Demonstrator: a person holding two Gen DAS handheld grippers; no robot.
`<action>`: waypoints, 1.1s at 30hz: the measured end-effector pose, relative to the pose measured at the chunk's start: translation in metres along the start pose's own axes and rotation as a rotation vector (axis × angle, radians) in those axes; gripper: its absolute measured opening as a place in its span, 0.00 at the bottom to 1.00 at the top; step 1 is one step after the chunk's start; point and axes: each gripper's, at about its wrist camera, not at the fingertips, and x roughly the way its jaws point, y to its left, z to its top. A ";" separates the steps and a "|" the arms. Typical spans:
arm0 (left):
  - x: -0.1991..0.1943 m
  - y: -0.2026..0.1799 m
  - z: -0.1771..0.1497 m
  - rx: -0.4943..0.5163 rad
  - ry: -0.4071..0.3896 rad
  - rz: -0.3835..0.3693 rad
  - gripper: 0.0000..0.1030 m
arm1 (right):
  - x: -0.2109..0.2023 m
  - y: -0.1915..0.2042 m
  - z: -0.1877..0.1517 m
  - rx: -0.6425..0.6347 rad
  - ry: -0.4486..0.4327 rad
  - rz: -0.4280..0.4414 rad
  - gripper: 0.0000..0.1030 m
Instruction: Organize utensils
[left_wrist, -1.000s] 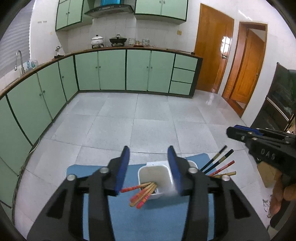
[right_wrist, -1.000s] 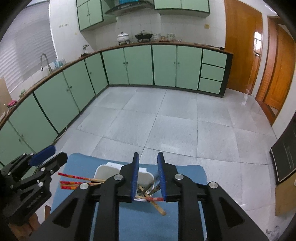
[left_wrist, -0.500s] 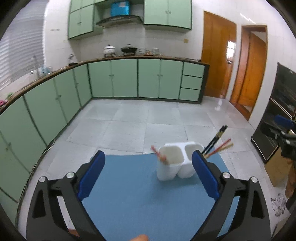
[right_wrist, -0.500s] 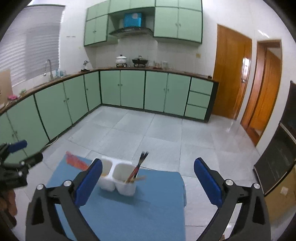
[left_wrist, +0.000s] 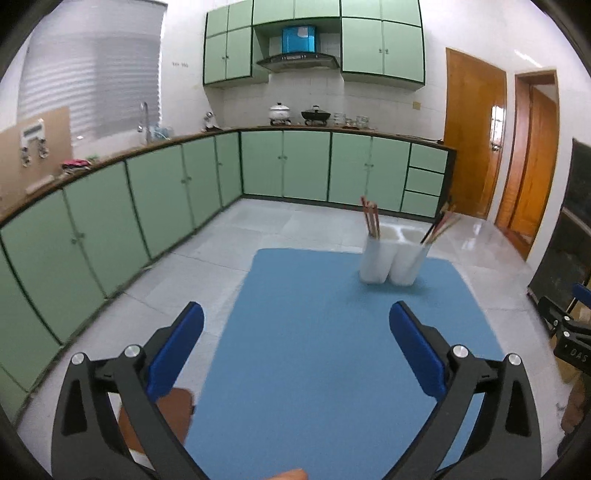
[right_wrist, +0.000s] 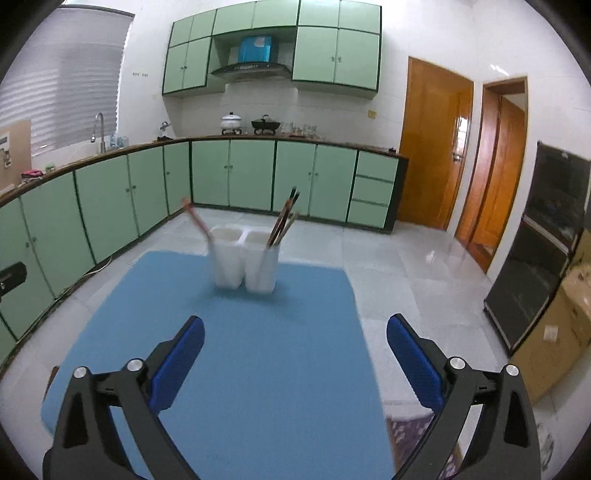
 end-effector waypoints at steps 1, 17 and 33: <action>-0.010 0.004 -0.006 0.008 0.000 0.007 0.95 | -0.013 0.003 -0.010 0.004 -0.006 0.015 0.94; -0.183 0.017 -0.075 -0.036 -0.081 0.100 0.95 | -0.187 0.011 -0.088 0.059 -0.140 0.078 0.94; -0.318 0.036 -0.125 -0.087 -0.109 0.162 0.95 | -0.300 0.005 -0.107 0.065 -0.238 0.091 0.94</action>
